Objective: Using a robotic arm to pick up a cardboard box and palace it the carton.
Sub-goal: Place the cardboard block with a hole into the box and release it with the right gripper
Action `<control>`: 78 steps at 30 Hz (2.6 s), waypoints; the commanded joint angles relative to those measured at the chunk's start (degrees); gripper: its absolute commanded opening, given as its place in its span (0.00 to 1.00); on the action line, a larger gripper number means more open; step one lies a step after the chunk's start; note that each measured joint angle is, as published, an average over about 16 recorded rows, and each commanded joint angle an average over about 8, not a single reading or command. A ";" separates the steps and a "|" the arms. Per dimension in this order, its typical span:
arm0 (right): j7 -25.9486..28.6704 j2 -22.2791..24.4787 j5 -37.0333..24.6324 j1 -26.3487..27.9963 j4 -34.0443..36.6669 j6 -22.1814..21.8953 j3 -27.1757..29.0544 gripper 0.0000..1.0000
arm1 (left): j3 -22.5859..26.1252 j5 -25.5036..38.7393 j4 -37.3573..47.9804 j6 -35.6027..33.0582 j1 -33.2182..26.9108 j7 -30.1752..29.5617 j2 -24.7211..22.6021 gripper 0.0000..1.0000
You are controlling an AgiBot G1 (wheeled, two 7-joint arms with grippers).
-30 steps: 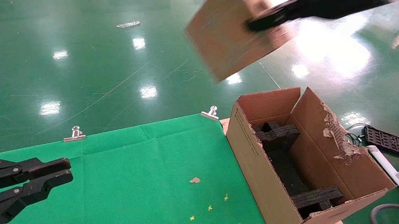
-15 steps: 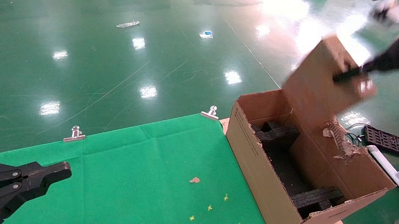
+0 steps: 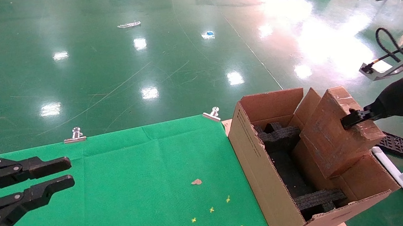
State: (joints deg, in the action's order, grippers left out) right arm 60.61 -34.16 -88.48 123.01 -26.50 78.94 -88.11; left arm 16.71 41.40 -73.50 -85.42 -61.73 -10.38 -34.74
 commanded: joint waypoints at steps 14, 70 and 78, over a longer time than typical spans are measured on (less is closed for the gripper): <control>0.89 -6.32 1.14 -11.05 7.45 -7.01 -0.77 0.00 | 0.05 -0.04 0.00 0.02 -0.01 0.03 0.02 1.00; -13.48 -15.60 8.81 -28.57 22.57 -22.34 3.43 1.00 | 0.24 -0.16 0.00 0.10 -0.05 0.12 0.10 1.00; -14.15 -16.08 9.08 -28.51 23.65 -22.17 3.62 1.00 | 0.26 -0.18 0.00 0.11 -0.06 0.13 0.11 1.00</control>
State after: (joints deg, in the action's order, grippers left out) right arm 46.46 -50.23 -79.40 94.48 -2.89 56.77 -84.49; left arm 16.97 41.22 -73.50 -85.30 -61.79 -10.25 -34.63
